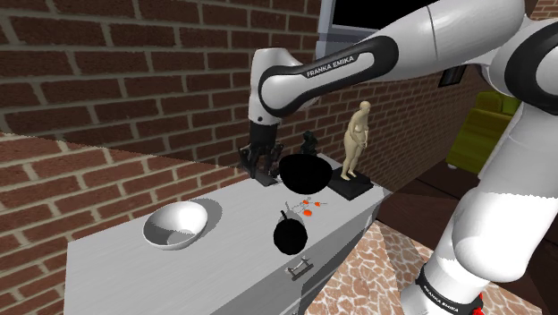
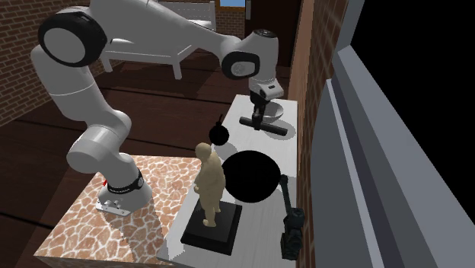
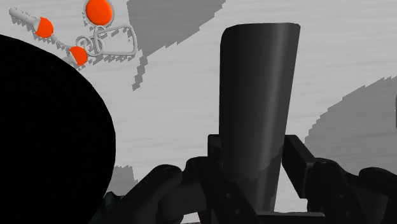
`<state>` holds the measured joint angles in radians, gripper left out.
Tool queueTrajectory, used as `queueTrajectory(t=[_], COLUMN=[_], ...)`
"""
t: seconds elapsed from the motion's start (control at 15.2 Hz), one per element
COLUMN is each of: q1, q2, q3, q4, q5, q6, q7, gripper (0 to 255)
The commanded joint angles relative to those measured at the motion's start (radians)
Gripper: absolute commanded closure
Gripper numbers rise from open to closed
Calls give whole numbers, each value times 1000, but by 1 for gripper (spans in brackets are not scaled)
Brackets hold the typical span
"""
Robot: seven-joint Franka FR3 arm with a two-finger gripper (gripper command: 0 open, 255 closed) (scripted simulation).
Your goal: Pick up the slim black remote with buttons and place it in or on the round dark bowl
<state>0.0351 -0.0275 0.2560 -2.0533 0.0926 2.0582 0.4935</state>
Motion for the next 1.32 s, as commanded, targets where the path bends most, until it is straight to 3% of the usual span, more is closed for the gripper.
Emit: queueTrajectory(t=[0.0, 0.33, 1.25], q1=[0, -1, -143], q2=[-9, -23, -211], q3=[0, -2, -200], q4=[17, 66, -157], q5=[1, 3, 11], q6=[-26, -89, -82], q7=[1, 3, -343], gripper=[255, 255, 255])
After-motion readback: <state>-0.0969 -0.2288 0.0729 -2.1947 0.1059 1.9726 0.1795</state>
